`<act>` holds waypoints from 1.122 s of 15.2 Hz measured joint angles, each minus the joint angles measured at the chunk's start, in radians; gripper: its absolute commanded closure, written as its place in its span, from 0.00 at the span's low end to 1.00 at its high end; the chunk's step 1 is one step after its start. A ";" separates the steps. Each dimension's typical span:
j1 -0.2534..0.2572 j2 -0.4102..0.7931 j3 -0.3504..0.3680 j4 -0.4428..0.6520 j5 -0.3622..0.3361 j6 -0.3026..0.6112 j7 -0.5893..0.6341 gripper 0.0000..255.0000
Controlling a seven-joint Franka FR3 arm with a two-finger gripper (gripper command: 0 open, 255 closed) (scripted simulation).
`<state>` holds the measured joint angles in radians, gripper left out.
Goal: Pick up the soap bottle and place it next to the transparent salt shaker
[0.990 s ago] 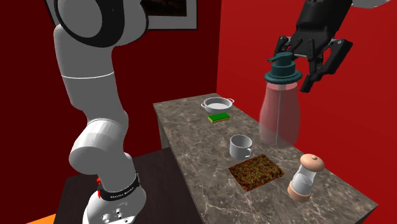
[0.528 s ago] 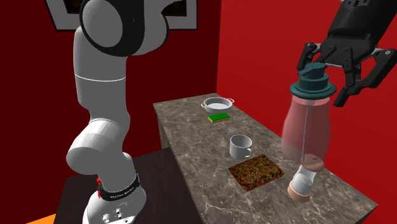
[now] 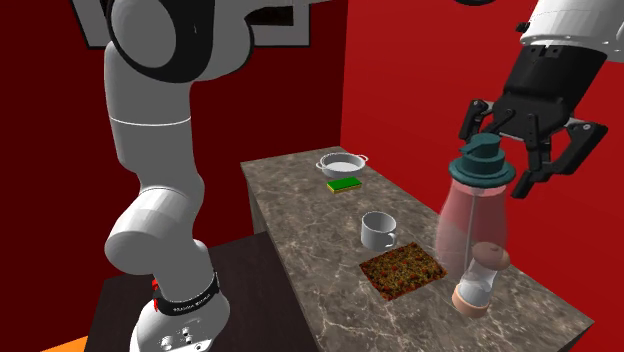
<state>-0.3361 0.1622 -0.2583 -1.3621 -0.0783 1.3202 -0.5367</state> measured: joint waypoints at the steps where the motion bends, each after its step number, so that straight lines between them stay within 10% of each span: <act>1: 0.001 -0.002 0.001 -0.012 0.000 0.010 0.002 1.00; 17: 0.007 -0.041 0.004 -0.278 -0.006 0.237 0.030 1.00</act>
<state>-0.3293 0.1208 -0.2542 -1.6406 -0.0847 1.5570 -0.5072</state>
